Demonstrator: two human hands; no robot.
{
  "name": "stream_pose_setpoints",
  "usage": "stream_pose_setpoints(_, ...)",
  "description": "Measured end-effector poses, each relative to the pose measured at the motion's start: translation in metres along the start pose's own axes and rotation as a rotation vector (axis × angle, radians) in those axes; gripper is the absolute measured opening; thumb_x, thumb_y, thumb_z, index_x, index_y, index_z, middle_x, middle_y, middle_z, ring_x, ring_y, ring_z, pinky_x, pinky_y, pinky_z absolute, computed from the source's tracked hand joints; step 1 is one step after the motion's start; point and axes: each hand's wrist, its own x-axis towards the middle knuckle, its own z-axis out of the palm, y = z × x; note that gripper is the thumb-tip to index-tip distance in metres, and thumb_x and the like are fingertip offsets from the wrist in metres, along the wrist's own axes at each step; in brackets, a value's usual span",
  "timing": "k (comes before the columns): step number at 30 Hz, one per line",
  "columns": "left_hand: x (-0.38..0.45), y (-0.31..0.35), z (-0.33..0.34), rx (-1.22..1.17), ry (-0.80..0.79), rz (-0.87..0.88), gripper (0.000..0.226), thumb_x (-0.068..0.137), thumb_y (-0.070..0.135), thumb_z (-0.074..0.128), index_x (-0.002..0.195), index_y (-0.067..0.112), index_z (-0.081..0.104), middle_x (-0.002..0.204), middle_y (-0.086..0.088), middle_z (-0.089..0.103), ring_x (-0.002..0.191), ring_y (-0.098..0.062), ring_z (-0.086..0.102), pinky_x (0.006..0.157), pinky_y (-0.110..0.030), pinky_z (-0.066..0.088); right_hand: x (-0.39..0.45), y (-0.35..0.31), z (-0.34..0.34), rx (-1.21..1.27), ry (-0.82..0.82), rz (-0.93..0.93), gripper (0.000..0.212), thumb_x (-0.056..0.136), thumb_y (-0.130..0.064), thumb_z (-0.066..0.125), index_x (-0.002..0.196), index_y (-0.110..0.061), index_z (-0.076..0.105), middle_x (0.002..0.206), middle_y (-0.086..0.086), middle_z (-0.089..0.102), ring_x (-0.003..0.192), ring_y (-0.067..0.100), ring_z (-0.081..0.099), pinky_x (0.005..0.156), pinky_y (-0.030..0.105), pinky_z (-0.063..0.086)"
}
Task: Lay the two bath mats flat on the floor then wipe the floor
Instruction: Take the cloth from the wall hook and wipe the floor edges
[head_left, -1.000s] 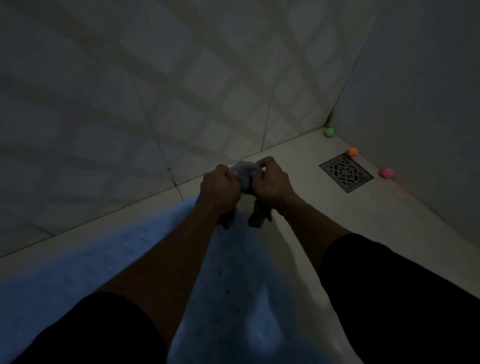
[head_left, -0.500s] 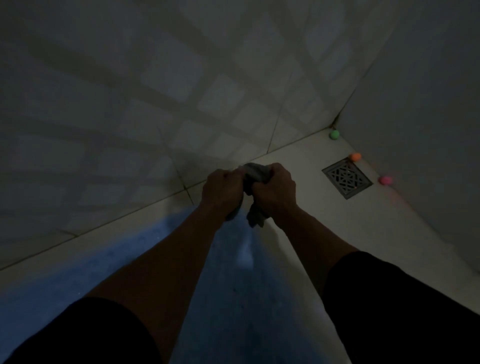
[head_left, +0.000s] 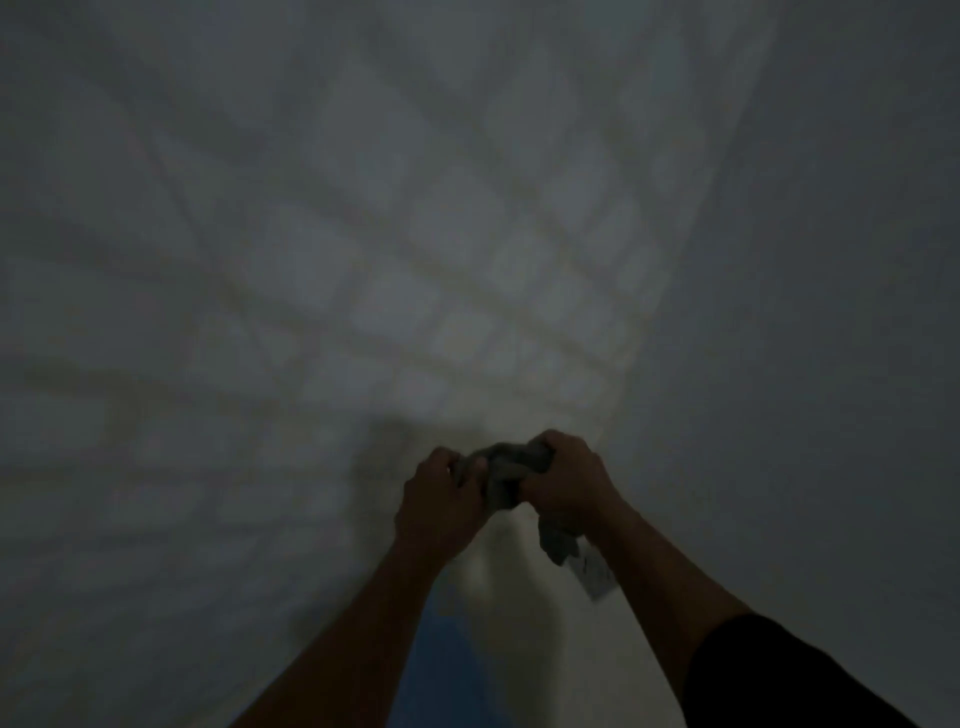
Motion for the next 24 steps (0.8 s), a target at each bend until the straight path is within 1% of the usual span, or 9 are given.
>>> stream_pose_setpoints(2,-0.002,0.073,-0.047,0.016,0.039,0.060,0.030,0.101,0.040,0.052,0.088,0.013,0.051,0.075,0.002,0.050,0.078,-0.030,0.055,0.064,-0.030,0.036,-0.008,-0.064,-0.070,-0.013,-0.073,-0.043,0.018,0.082,-0.016,0.070,0.094,-0.015,0.057,0.087,0.003,0.058,0.080,0.024,0.058,0.061,0.027,0.045)
stream_pose_setpoints(4,-0.003,0.145,-0.091,-0.011,0.113,0.110,0.030,0.101,0.040,0.052,0.093,0.011,0.053,0.082,-0.003,0.056,0.079,-0.028,0.055,0.067,-0.030,0.038,-0.018,-0.128,-0.137,0.010,-0.081,-0.103,0.024,0.078,-0.024,0.071,0.098,-0.014,0.061,0.091,0.005,0.062,0.081,0.022,0.062,0.064,0.033,0.053)
stream_pose_setpoints(7,-0.009,0.237,-0.150,0.009,0.224,0.213,0.033,0.102,0.038,0.050,0.096,0.006,0.055,0.087,-0.008,0.058,0.077,-0.024,0.054,0.066,-0.030,0.038,-0.038,-0.213,-0.217,-0.118,-0.040,-0.258,0.026,0.088,-0.032,0.057,0.098,-0.011,0.068,0.104,0.010,0.068,0.091,0.025,0.063,0.084,0.046,0.054)
stream_pose_setpoints(9,-0.015,0.284,-0.182,0.029,0.284,0.282,0.031,0.103,0.036,0.050,0.095,0.007,0.054,0.082,-0.005,0.056,0.073,-0.021,0.051,0.063,-0.030,0.038,-0.052,-0.254,-0.256,-0.132,0.042,-0.359,0.029,0.095,-0.036,0.052,0.091,-0.014,0.070,0.098,0.008,0.069,0.090,0.026,0.065,0.084,0.045,0.054)
stream_pose_setpoints(10,-0.021,0.305,-0.199,0.044,0.318,0.305,0.029,0.103,0.036,0.051,0.093,0.008,0.054,0.079,-0.004,0.054,0.071,-0.020,0.051,0.060,-0.029,0.036,-0.062,-0.273,-0.275,-0.094,0.096,-0.399,0.029,0.094,-0.039,0.054,0.084,-0.017,0.070,0.089,0.007,0.069,0.085,0.026,0.066,0.077,0.043,0.056)
stream_pose_setpoints(12,-0.036,0.337,-0.229,0.085,0.370,0.339,0.030,0.102,0.036,0.051,0.092,0.008,0.054,0.076,-0.002,0.054,0.068,-0.020,0.050,0.054,-0.029,0.034,-0.080,-0.301,-0.303,-0.088,0.186,-0.489,0.027,0.094,-0.040,0.056,0.074,-0.024,0.066,0.076,0.000,0.066,0.074,0.020,0.064,0.060,0.030,0.051)
stream_pose_setpoints(14,-0.049,0.361,-0.255,0.123,0.408,0.385,0.032,0.102,0.038,0.051,0.094,0.007,0.056,0.078,-0.005,0.057,0.071,-0.023,0.053,0.058,-0.031,0.037,-0.097,-0.324,-0.323,-0.151,0.255,-0.567,0.026,0.095,-0.040,0.054,0.076,-0.026,0.066,0.074,-0.005,0.063,0.072,0.016,0.061,0.055,0.022,0.041)
stream_pose_setpoints(19,-0.095,0.402,-0.297,0.158,0.489,0.524,0.030,0.103,0.038,0.048,0.093,0.010,0.052,0.077,0.000,0.051,0.073,-0.025,0.051,0.062,-0.032,0.034,-0.145,-0.361,-0.350,-0.197,0.390,-0.668,0.030,0.097,-0.042,0.051,0.093,-0.019,0.070,0.092,0.004,0.068,0.085,0.022,0.061,0.074,0.032,0.048)
stream_pose_setpoints(24,-0.140,0.419,-0.315,0.138,0.599,0.558,0.031,0.102,0.045,0.045,0.092,0.016,0.051,0.084,-0.006,0.058,0.076,-0.027,0.056,0.064,-0.033,0.039,-0.188,-0.381,-0.358,-0.168,0.458,-0.743,0.018,0.097,-0.035,0.053,0.089,-0.021,0.062,0.085,-0.001,0.063,0.080,0.018,0.059,0.069,0.029,0.042)
